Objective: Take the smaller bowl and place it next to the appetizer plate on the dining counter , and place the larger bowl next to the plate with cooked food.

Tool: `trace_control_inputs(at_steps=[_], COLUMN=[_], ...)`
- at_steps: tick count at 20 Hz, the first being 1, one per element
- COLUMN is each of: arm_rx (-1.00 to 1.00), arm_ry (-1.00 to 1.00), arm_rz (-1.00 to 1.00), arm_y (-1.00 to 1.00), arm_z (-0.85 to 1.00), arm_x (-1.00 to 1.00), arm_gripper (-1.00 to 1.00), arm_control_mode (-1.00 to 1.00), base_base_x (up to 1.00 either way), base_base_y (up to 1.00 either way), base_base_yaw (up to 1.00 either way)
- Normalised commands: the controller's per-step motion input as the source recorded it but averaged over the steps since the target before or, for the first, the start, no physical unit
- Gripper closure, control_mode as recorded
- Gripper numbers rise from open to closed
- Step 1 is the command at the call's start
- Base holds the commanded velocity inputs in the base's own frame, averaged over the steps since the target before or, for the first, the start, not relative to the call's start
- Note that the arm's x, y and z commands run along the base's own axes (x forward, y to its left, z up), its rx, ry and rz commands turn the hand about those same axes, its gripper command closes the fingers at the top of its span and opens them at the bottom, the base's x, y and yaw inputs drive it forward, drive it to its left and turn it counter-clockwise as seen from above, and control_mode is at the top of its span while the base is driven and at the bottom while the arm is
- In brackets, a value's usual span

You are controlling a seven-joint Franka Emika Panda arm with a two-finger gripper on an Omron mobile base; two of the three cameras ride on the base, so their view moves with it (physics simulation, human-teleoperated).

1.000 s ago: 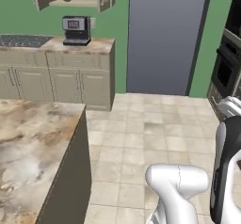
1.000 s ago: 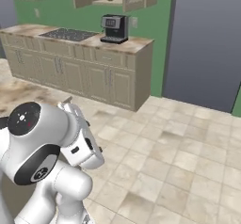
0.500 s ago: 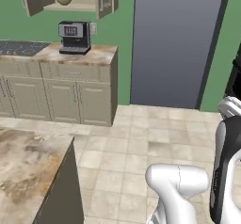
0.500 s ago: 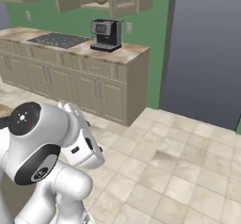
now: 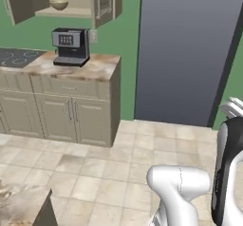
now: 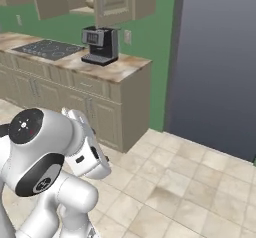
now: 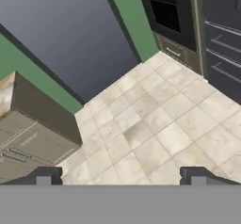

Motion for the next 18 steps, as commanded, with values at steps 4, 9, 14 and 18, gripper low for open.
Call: trace_control_inputs(at_steps=[4,9,14,18], arm_rx=[0.00,0.00,0.00,0.00], arm_ry=[0.00,0.00,0.00,0.00], arm_rz=[0.00,0.00,0.00,0.00], arm_y=[0.00,0.00,0.00,0.00], arm_z=[0.00,0.00,0.00,0.00], arm_x=[0.00,0.00,0.00,0.00], arm_gripper=[-1.00,-1.00,-1.00,-1.00], arm_control_mode=[1.00,1.00,1.00,1.00], base_base_x=[1.00,1.00,1.00,1.00], base_base_y=[-0.01,0.29,0.81,0.87], base_base_yaw=[0.03,0.08,0.29,0.18])
